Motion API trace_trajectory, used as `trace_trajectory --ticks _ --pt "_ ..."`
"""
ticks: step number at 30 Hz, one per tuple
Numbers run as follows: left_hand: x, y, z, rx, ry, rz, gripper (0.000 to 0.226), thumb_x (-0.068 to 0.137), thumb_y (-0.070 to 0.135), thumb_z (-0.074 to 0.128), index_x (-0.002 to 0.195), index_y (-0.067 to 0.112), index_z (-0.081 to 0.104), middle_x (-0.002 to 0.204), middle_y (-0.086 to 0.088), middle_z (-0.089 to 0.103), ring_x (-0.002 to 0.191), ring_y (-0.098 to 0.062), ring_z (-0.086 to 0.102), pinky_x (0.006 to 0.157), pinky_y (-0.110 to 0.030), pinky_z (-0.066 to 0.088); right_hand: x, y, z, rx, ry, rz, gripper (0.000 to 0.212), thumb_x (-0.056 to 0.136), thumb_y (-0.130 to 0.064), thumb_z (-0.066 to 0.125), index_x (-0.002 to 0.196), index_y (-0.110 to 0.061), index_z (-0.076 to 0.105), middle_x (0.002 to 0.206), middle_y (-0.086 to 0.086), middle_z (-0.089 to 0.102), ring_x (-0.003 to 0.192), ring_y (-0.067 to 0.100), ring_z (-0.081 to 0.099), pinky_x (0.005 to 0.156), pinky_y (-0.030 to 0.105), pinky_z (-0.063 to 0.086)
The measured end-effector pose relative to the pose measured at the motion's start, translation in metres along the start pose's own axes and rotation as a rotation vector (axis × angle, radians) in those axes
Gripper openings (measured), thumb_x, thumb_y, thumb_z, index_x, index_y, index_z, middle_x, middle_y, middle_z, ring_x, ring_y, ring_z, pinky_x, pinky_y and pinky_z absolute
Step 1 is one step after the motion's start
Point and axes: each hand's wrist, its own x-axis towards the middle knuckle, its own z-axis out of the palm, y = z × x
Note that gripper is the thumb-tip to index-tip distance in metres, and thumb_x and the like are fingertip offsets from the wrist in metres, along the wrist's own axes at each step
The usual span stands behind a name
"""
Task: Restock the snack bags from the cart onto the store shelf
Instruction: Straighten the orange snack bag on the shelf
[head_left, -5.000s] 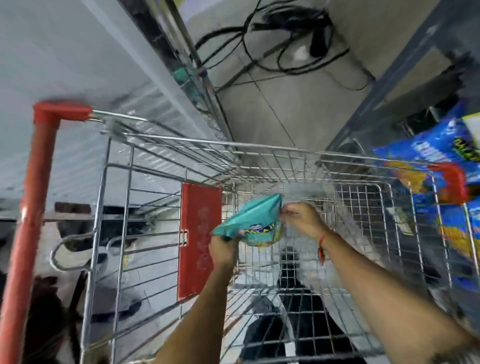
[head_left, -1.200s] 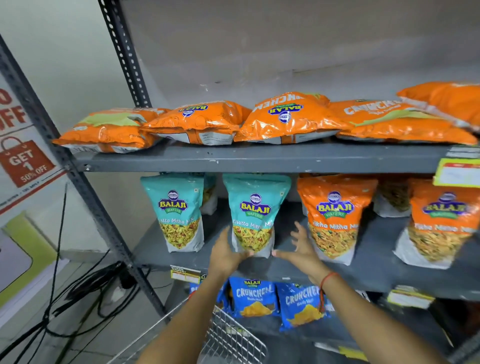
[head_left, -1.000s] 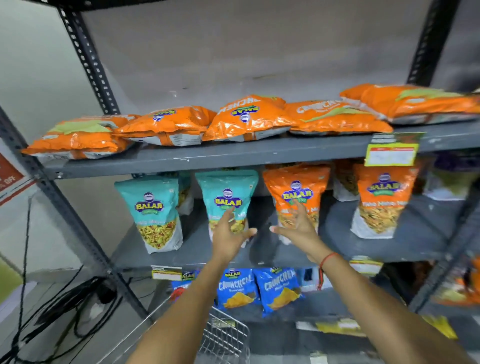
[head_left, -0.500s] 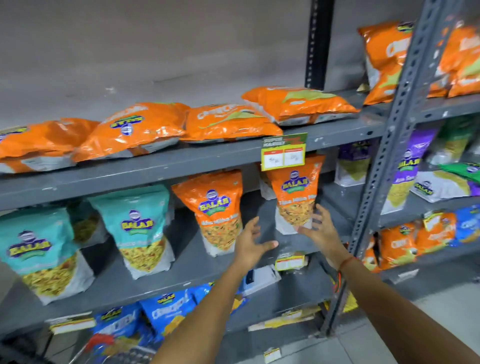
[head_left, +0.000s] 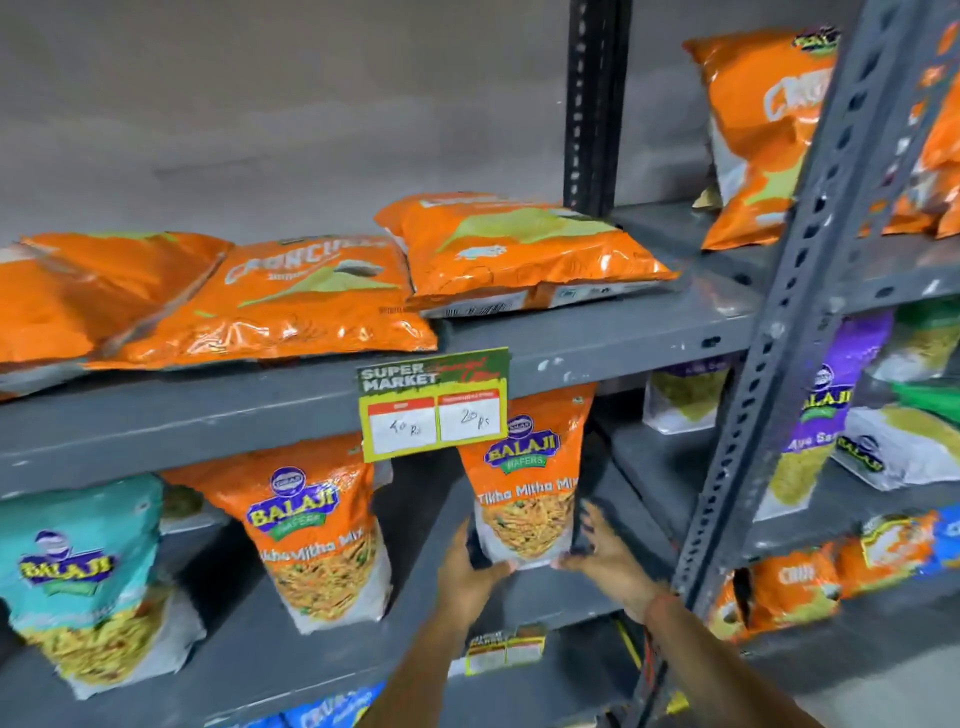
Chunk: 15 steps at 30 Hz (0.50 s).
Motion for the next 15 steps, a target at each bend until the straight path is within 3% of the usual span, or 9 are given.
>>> trace_trajectory --ticks 3,6,8,11,15 --pt "0.015 -0.013 0.002 -0.026 0.039 -0.047 0.066 0.044 0.038 0.082 0.104 0.031 0.056 0.107 -0.005 0.069 0.108 -0.029 0.065 0.09 -0.046 0.055 0.016 0.009 -0.003 -0.053 -0.051 -0.043 0.073 0.063 -0.025 0.08 0.121 -0.047 0.042 0.136 -0.006 0.055 0.121 0.011 0.052 0.107 0.044 0.041" --pt "0.021 -0.02 0.005 -0.004 0.063 -0.052 0.068 0.041 0.041 0.083 0.102 0.033 0.057 0.108 -0.008 0.071 0.104 -0.027 0.067 0.093 -0.053 0.054 0.025 0.018 -0.008 -0.075 -0.088 -0.051 0.068 0.059 -0.033 0.082 0.116 -0.047 0.047 0.125 -0.011 0.062 0.116 0.009 0.057 0.103 0.044 0.046" --pt "0.017 -0.015 0.007 0.013 0.057 -0.052 0.067 0.042 0.039 0.085 0.102 0.032 0.057 0.107 -0.004 0.071 0.104 -0.025 0.068 0.09 -0.045 0.057 0.023 0.013 -0.012 -0.066 -0.105 -0.045 0.065 0.061 -0.029 0.081 0.115 -0.042 0.048 0.125 -0.01 0.062 0.116 0.008 0.057 0.103 0.039 0.046" --pt "0.006 -0.004 0.011 0.042 0.026 -0.06 0.075 0.05 0.032 0.087 0.116 0.021 0.056 0.109 0.0 0.069 0.104 -0.019 0.067 0.078 -0.018 0.054 0.019 0.01 -0.017 -0.04 -0.126 -0.036 0.059 0.066 -0.015 0.079 0.112 -0.038 0.05 0.125 -0.006 0.062 0.114 0.007 0.057 0.094 0.026 0.046" --pt "0.003 0.0 0.014 0.067 -0.003 -0.082 0.061 0.068 0.012 0.084 0.12 0.021 0.052 0.113 -0.003 0.067 0.108 -0.018 0.064 0.074 -0.013 0.052 0.015 0.008 -0.019 -0.039 -0.119 -0.036 0.061 0.068 -0.015 0.078 0.114 -0.038 0.046 0.127 -0.005 0.061 0.118 0.011 0.056 0.089 0.022 0.046"
